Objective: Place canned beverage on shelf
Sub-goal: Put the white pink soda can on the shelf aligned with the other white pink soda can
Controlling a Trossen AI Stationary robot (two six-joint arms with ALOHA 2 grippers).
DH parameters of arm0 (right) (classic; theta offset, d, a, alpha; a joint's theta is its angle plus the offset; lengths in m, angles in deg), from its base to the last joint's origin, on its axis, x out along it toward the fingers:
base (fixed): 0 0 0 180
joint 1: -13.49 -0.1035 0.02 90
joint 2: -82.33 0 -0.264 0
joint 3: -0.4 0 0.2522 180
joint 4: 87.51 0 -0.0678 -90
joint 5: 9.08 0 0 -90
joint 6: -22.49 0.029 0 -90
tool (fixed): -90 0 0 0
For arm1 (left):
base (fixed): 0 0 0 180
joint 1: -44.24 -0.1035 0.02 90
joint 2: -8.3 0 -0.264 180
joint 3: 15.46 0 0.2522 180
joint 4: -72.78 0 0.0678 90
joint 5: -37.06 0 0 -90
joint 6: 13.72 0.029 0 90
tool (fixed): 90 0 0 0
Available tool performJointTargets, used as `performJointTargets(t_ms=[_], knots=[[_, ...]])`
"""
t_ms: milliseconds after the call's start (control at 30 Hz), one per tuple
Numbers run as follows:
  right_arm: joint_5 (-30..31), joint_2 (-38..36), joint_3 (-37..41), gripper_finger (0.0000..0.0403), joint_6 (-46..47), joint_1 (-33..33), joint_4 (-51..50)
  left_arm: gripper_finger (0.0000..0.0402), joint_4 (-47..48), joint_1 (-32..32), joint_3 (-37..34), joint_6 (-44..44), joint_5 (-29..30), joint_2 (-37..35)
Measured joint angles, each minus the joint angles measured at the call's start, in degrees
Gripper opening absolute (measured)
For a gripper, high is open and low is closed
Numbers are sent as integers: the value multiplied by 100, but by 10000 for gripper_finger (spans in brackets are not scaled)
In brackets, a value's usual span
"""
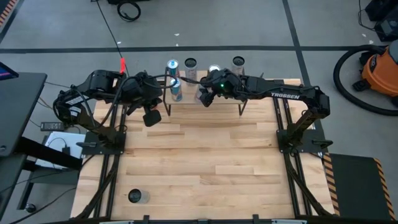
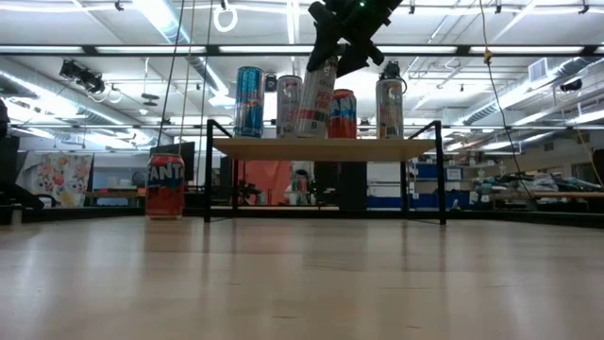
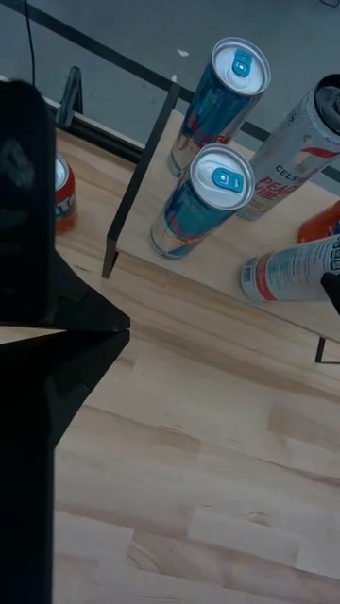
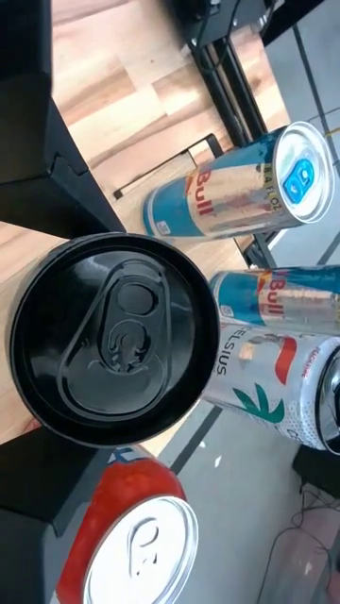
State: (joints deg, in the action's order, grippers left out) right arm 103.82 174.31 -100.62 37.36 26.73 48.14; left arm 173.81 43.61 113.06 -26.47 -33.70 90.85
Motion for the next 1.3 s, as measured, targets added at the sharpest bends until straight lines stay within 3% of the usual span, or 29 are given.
performJointTargets(t_ms=[400,700,1000,1300], knots=[[-45,4,0,299,-6,39,39,9,0,0,-1,-29,-1,0],[-332,7,0,330,59,179,85,9,1,0,1,-23,1,0],[-102,-8,0,342,208,190,206,9,2,0,0,-14,-1,0],[-3,-571,2,342,315,5,10,9,4,0,1,10,1,0]])
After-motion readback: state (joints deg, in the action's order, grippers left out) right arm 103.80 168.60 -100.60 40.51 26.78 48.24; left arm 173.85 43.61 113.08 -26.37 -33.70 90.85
